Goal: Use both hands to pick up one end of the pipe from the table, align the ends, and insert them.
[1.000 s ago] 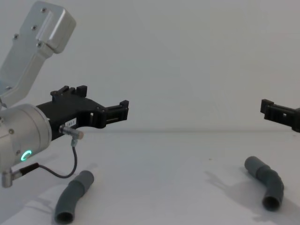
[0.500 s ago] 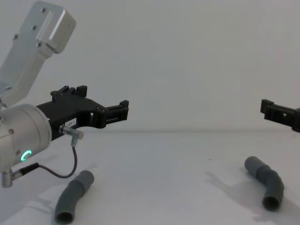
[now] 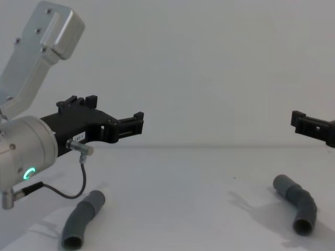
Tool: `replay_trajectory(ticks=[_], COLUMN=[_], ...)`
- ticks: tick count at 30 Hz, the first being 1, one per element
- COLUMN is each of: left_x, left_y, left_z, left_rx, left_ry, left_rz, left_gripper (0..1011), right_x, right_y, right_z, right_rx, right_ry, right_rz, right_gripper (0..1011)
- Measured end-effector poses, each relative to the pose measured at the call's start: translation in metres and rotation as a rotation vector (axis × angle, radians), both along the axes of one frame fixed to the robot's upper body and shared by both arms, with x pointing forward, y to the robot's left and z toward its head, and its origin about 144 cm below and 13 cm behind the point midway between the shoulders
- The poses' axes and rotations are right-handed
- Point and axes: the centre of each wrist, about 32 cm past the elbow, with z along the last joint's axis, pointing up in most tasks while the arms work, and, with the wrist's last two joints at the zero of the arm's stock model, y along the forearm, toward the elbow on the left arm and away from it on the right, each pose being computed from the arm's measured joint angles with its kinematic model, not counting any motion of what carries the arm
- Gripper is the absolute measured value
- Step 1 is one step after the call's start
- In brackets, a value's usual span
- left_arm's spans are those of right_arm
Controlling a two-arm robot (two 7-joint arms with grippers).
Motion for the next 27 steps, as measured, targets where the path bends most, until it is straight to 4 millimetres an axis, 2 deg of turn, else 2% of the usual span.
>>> replay_trajectory(ticks=[27], left_x=[0.0], left_y=[0.0], left_z=[0.0], left_rx=[0.0], left_ry=[0.0], left_rz=[0.0], left_gripper=[1001], right_x=[0.0], right_y=[0.0], right_z=[0.0], right_rx=[0.0], right_ry=[0.0], right_rz=[0.0], right_gripper=[1001])
